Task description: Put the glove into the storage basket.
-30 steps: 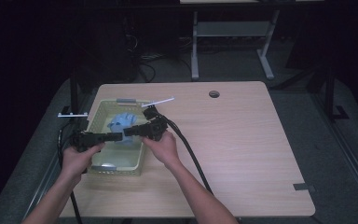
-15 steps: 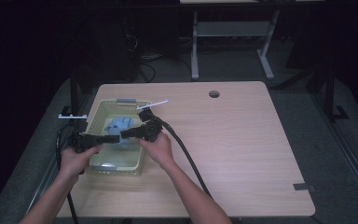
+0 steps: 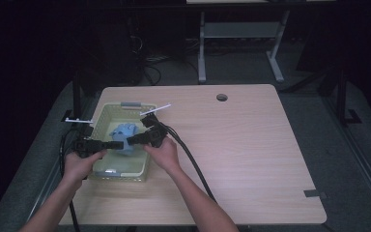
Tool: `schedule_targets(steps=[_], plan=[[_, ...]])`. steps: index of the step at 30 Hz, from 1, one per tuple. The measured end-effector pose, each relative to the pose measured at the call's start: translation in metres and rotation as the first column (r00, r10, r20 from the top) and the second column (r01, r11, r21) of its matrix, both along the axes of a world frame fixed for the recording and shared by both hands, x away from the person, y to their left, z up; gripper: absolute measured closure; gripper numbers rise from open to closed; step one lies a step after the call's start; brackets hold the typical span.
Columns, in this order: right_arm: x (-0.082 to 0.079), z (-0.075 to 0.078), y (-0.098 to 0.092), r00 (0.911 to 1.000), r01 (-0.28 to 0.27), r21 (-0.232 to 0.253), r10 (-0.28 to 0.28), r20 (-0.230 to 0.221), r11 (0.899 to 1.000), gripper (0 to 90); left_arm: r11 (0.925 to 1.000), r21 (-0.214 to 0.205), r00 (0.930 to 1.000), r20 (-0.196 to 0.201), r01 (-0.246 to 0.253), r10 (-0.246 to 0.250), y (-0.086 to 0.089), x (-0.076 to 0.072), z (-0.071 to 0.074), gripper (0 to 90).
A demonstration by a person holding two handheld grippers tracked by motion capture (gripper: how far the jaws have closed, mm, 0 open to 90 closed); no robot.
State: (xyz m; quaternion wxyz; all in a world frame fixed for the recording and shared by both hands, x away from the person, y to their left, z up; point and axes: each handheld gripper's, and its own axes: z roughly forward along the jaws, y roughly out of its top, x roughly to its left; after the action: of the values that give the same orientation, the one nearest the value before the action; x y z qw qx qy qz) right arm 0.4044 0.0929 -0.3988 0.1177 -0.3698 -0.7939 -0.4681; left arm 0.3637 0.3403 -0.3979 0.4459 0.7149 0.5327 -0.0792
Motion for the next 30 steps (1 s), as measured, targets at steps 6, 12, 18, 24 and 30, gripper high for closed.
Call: schedule_targets(steps=[6,12,18,24,30], plan=[[0.001,0.002,-0.009,1.0000,-0.004,0.002,0.004,-0.002,1.000,71.2,0.9889,0.148,0.9991,-0.040,0.019,-0.014,-0.004,0.004,-0.005,72.6],[-0.004,0.004,-0.012,0.9998,-0.018,-0.007,0.018,0.006,1.000,71.2,0.9600,0.274,0.9902,-0.139,0.056,-0.018,-0.013,0.012,-0.014,69.4],[-0.008,0.010,-0.016,0.9990,-0.042,0.013,0.042,0.019,0.999,71.2,0.9479,0.316,0.9808,-0.193,0.038,0.025,-0.010,0.017,-0.013,55.4],[-0.012,0.018,-0.026,0.9986,-0.042,0.027,0.041,0.035,0.999,70.6,0.9365,0.351,0.9887,-0.142,0.004,0.049,-0.001,0.017,0.003,59.8],[-0.015,0.020,-0.038,0.9984,-0.034,0.033,0.033,0.045,0.999,70.3,0.9158,0.399,0.9878,-0.154,0.042,0.022,-0.009,0.023,-0.002,69.6]])
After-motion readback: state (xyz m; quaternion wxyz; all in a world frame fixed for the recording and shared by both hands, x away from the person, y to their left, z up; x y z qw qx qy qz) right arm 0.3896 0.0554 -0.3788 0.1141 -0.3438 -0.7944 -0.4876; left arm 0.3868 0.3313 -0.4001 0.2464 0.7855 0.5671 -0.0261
